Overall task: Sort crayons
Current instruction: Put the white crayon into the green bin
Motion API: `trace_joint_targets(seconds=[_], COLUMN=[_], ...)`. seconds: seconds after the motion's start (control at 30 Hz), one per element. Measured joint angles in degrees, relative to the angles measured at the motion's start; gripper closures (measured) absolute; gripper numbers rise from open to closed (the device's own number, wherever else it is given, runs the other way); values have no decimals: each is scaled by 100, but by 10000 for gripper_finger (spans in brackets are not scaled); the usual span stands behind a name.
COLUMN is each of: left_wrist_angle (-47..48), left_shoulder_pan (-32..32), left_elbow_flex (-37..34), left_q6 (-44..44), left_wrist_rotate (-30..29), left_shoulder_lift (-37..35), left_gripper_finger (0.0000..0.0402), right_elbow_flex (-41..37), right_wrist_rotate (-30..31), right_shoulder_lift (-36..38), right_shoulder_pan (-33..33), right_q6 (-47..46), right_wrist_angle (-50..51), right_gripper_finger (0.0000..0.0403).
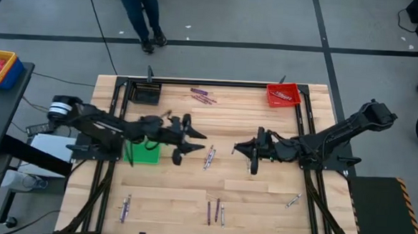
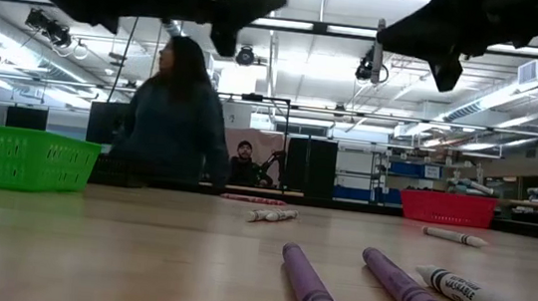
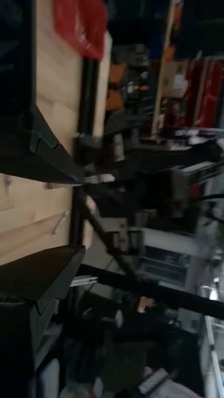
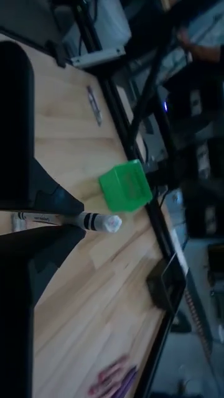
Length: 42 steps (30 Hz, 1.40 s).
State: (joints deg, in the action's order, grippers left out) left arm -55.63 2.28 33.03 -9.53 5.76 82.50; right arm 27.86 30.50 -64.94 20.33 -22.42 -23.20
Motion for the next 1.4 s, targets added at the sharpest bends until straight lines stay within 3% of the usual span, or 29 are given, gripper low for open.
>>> trace_joint_targets(seconds=[0.27, 0.43, 0.73, 0.9, 1.2, 1.4], left_wrist_angle=[54, 89, 309, 863, 870, 872], left_shoulder_pan=[120, -32, -76, -71, -68, -83], left_elbow_flex=[512, 651, 1623, 2293, 2376, 2376], left_q6=[460, 44, -233, -114, -32, -41], left_wrist_rotate=[11, 9, -7, -13, -11, -11], left_shoulder_lift=[865, 1046, 1858, 2265, 2319, 2319], left_gripper_finger=[218, 212, 135, 123, 133, 211], right_elbow_flex=[2, 2, 2, 2, 2, 2], right_wrist_rotate=[24, 559, 590, 558, 547, 547], right_shoulder_lift=[-241, -242, -241, -243, -243, -243], right_shoulder_pan=[368, 440, 289, 290, 329, 328], right_q6=[340, 676, 790, 744, 698, 703], right_wrist_angle=[-559, -677, -909, -849, -835, -842], right_gripper_finger=[367, 367, 367, 367, 367, 367])
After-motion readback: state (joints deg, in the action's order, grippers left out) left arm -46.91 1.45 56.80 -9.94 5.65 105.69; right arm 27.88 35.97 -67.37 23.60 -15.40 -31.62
